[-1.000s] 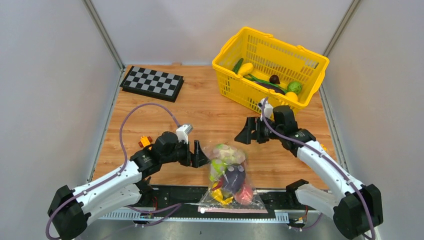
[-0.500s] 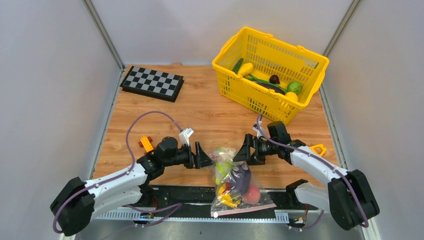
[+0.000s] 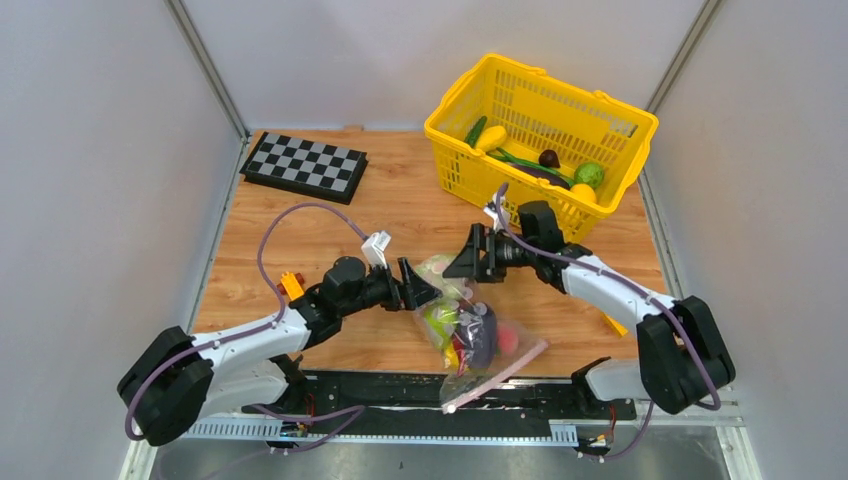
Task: Place the food in the zip-top bag and seal the zipper
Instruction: Move the zipper food storage bag to the center of the board.
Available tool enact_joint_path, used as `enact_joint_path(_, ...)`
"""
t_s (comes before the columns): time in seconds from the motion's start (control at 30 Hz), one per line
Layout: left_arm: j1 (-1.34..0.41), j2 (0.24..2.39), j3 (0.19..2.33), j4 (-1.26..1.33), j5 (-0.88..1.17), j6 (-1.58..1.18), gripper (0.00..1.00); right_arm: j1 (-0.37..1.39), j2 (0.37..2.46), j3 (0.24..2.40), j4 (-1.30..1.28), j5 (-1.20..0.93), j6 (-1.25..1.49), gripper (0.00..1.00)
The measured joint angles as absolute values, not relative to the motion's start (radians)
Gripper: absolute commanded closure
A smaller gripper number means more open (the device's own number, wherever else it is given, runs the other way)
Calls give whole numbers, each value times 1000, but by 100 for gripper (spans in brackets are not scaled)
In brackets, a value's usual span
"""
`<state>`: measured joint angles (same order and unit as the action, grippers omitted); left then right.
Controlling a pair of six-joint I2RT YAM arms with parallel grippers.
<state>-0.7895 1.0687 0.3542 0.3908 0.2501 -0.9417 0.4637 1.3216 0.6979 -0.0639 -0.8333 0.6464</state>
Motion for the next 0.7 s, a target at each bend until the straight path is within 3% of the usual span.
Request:
enact_joint_path(0.4,-723,1111,679,71,10,-657,0,465,1463,962,-142,-596,509,0)
enact_joint_path(0.7,-716,1032,678,-189,-179,-551,0,468,1428,960,-298,-359,318,0)
